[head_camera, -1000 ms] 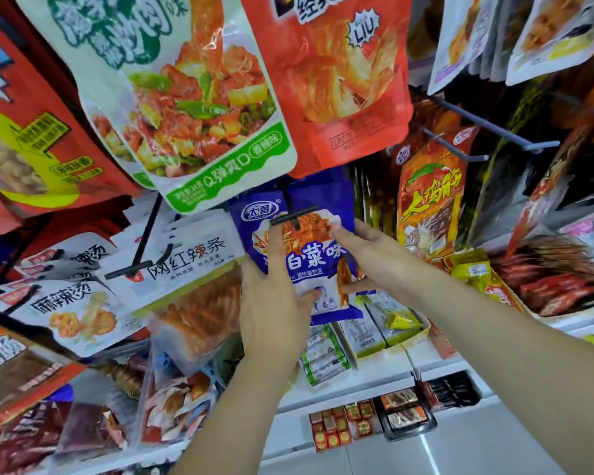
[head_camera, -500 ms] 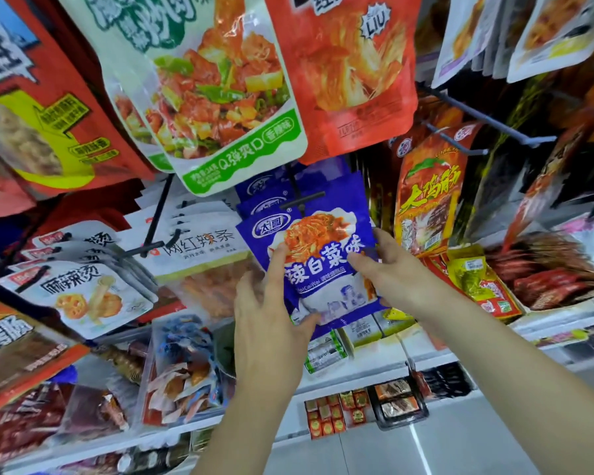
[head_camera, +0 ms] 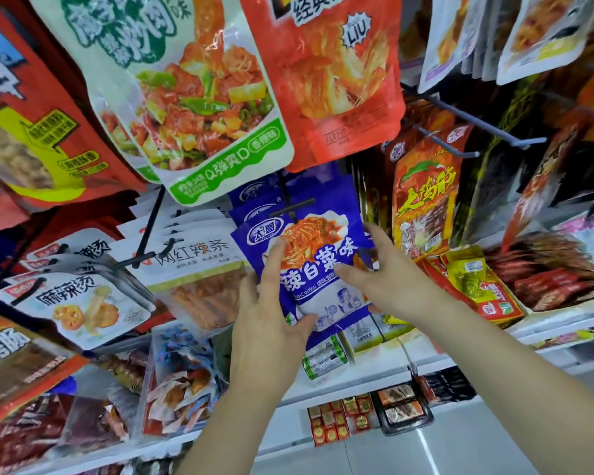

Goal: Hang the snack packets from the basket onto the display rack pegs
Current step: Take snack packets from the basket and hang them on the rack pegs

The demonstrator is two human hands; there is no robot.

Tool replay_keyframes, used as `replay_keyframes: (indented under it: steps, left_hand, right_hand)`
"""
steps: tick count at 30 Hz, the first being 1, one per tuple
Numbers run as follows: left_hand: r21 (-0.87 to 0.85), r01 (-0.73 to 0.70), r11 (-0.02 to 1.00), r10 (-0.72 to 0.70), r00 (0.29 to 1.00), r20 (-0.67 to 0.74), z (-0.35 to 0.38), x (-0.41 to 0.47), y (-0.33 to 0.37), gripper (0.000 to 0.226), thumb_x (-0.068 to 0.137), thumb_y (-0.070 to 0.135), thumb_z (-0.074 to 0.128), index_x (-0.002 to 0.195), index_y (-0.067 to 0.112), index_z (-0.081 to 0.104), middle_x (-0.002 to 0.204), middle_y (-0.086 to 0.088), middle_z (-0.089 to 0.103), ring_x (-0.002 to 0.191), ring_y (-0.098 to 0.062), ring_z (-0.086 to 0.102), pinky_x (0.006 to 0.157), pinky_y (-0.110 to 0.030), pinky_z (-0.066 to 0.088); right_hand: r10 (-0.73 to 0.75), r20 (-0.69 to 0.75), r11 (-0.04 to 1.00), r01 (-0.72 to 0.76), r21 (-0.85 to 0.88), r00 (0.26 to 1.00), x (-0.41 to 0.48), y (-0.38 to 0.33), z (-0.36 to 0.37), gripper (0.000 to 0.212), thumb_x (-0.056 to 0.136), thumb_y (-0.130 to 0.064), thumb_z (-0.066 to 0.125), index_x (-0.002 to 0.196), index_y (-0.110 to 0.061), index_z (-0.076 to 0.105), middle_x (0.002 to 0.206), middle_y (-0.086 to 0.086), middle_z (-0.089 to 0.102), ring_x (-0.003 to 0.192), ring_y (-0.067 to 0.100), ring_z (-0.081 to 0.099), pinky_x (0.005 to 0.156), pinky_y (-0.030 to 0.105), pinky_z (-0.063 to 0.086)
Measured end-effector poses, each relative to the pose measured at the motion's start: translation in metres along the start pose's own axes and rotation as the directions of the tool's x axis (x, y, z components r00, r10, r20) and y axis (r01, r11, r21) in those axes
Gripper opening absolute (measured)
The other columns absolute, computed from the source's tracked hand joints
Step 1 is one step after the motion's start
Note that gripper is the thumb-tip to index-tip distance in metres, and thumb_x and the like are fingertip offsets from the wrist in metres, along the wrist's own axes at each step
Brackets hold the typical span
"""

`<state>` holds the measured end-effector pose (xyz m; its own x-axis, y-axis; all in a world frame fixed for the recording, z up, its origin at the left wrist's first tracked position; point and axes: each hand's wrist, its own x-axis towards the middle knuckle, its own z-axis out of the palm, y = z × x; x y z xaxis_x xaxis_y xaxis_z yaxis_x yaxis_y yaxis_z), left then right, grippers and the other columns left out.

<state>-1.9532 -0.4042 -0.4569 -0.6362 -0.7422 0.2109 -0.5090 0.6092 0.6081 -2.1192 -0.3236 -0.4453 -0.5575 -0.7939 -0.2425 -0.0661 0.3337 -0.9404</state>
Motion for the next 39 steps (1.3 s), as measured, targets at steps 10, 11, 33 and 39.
replay_keyframes:
  steps: [10,11,33,39]
  left_hand:
    - [-0.012,0.033,0.999,-0.035,0.979,-0.202,-0.02,-0.05,0.022,0.07,0.085,0.028,0.068,0.141,0.044,0.03,0.114,0.012,0.041,0.093,-0.011,0.052,0.07,-0.027,0.047]
    - [-0.032,0.018,0.999,-0.024,0.982,-0.185,-0.019,-0.058,0.031,0.064,0.087,0.027,0.065,0.14,0.044,0.033,0.111,0.012,0.045,0.09,-0.014,0.055,0.07,-0.032,0.05]
    - [-0.466,-0.268,0.843,0.533,0.533,0.657,0.213,-0.284,0.363,0.029,0.086,0.02,0.058,0.088,0.047,0.067,0.082,0.031,0.065,0.077,0.01,0.06,0.068,-0.005,0.044]
    - [-0.315,-0.349,0.882,0.404,0.22,0.888,0.303,-0.359,0.374,0.024,0.089,0.007,0.06,0.101,0.024,0.074,0.092,0.018,0.068,0.079,0.007,0.058,0.074,-0.003,0.041]
  right_hand:
    - [-0.089,-0.085,0.987,0.077,-0.139,0.992,-0.047,-0.001,-0.037,0.051,0.094,-0.039,0.057,0.141,-0.034,0.038,0.107,-0.017,0.058,0.086,0.001,0.061,0.062,0.019,0.048]
    - [-0.084,-0.086,0.987,0.071,-0.144,0.993,-0.056,0.002,-0.046,0.048,0.094,-0.04,0.056,0.139,-0.035,0.041,0.114,-0.012,0.06,0.09,0.005,0.062,0.062,0.019,0.047]
    - [0.478,-0.78,0.86,-0.397,0.321,0.404,-0.553,0.21,-0.279,0.024,0.09,-0.009,0.063,0.078,-0.03,0.066,0.07,-0.004,0.07,0.06,0.015,0.063,0.052,0.009,0.045]
    - [0.723,-0.685,0.667,-0.348,0.659,0.089,-0.637,0.311,-0.264,0.015,0.091,-0.004,0.062,0.104,-0.006,0.07,0.085,0.003,0.07,0.062,0.004,0.057,0.06,0.012,0.044]
